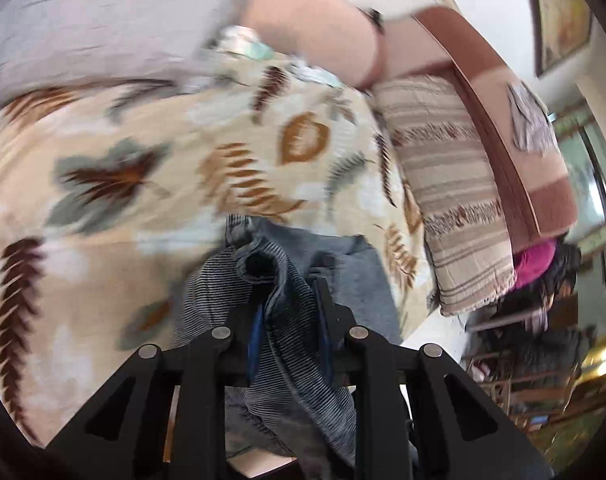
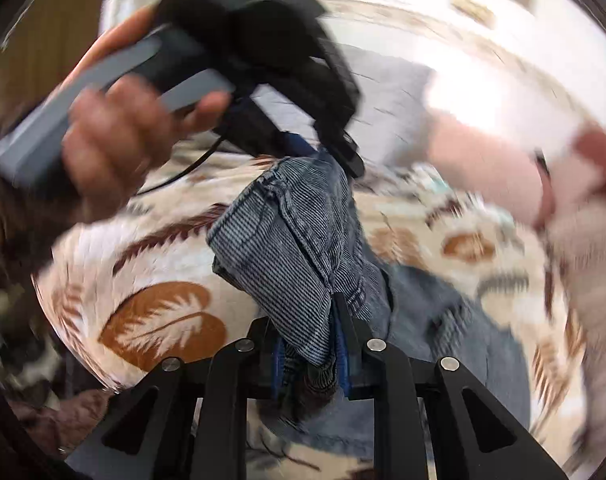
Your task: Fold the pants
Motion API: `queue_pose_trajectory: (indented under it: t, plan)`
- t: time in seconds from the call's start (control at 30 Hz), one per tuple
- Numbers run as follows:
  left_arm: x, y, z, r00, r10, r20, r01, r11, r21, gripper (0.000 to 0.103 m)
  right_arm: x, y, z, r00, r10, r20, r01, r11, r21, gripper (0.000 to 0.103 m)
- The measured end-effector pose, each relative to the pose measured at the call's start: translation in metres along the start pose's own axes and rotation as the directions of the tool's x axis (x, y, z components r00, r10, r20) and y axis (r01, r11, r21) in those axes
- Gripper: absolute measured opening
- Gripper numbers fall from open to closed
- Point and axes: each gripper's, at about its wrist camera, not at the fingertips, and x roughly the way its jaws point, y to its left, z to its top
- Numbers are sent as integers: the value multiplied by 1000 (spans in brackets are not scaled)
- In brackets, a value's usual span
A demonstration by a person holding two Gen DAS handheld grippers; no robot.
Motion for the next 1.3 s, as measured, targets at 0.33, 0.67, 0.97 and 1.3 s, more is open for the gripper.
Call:
queue_pose_trajectory:
  t: [0.33, 0.67, 0.97, 1.3]
  plan:
    - [132, -89, 4, 974, 122, -191, -96, 985, 140, 19, 10, -125, -65, 979, 181, -92, -118, 878, 465, 23]
    - [175, -114, -8, 930, 316, -185, -273, 936, 223, 29, 21, -184, -117, 942, 330, -64, -207, 717, 666, 32]
    - [125, -141, -20, 903, 426, 55, -420, 847, 326, 46, 11, -193, -121, 932, 363, -28, -256, 709, 657, 48]
    - [95, -125, -17, 856, 492, 160, -515, 779, 357, 50, -5, -196, -114, 947, 320, -30, -223, 722, 655, 61]
